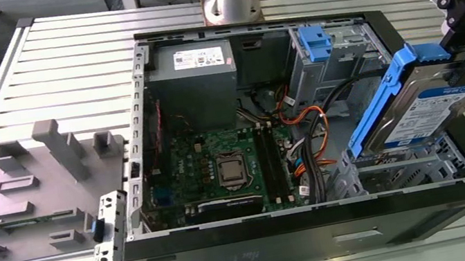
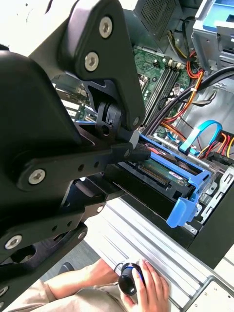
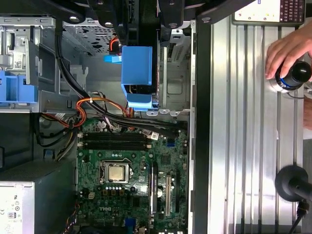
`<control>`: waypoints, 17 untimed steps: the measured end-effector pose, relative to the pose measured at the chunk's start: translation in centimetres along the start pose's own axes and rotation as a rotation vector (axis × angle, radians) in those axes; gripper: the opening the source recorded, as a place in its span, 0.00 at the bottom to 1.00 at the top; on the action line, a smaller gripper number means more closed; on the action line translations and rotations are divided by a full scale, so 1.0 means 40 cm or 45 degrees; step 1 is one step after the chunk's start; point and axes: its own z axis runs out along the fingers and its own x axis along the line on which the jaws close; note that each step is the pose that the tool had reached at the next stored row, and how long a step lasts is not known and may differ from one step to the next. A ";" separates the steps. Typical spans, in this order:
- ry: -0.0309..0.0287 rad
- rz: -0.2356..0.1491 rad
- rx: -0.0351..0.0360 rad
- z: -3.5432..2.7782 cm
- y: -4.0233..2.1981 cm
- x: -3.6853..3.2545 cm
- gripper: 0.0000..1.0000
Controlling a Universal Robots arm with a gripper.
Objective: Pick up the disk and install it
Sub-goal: 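Insert the disk into the insertion slot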
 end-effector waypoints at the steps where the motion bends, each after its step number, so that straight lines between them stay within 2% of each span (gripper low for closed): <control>1: -0.0001 0.000 0.0000 0.000 0.000 0.000 0.35; 17: -0.0003 0.008 0.0001 0.013 -0.001 0.005 0.35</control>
